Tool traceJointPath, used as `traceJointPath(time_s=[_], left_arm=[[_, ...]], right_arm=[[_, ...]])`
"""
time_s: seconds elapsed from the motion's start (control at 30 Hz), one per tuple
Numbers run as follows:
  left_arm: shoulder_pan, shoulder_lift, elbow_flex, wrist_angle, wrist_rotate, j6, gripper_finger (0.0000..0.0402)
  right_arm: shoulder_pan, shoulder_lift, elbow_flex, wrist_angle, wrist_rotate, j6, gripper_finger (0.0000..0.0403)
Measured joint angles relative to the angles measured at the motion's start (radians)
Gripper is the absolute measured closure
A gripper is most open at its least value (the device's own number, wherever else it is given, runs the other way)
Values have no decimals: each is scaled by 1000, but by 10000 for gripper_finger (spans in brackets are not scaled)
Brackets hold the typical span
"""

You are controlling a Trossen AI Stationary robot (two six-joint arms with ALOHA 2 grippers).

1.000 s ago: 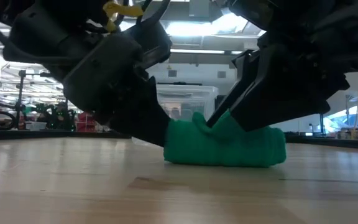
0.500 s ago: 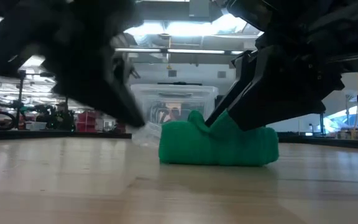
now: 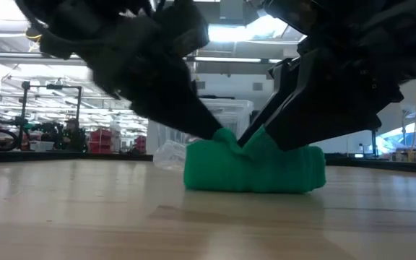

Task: Roll bandage
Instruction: Roll the green bandage

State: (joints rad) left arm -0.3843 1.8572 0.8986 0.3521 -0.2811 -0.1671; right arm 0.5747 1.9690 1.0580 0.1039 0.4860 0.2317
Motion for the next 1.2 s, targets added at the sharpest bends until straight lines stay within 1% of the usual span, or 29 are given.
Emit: traceJointPath(time_s=[0.07, 0.37, 0.5, 0.67, 0.8, 0.87, 1.0, 1.03, 1.1, 1.2], left_arm=[[-16, -6, 1, -32, 19, -20, 325], [-76, -21, 3, -114, 20, -82, 325], [-89, -20, -1, -168, 8, -95, 325], [-80, -16, 0, -153, -44, -108, 325], [-74, -18, -1, -187, -48, -116, 325], [-82, -41, -1, -234, -49, -114, 325], [-104, -127, 22, -314, -57, -123, 325], [-109, -150, 23, -308, -66, -113, 325], [-114, -173, 24, -245, -111, -75, 325], [-102, -162, 24, -130, -180, 3, 325]], right_arm=[[1, 0, 0, 1, -7, 0, 283], [-1, 0, 0, 2, -11, 2, 283], [-1, 0, 0, -3, -7, 4, 283], [-2, 0, 0, 0, -7, 7, 283], [0, 0, 0, -1, -7, 7, 283], [0, 0, 0, -1, -7, 7, 283], [1, 0, 0, 0, -7, 9, 283], [1, 0, 0, 0, -7, 11, 283], [1, 0, 0, 6, -7, 11, 283], [1, 0, 1, 16, -8, 11, 283]])
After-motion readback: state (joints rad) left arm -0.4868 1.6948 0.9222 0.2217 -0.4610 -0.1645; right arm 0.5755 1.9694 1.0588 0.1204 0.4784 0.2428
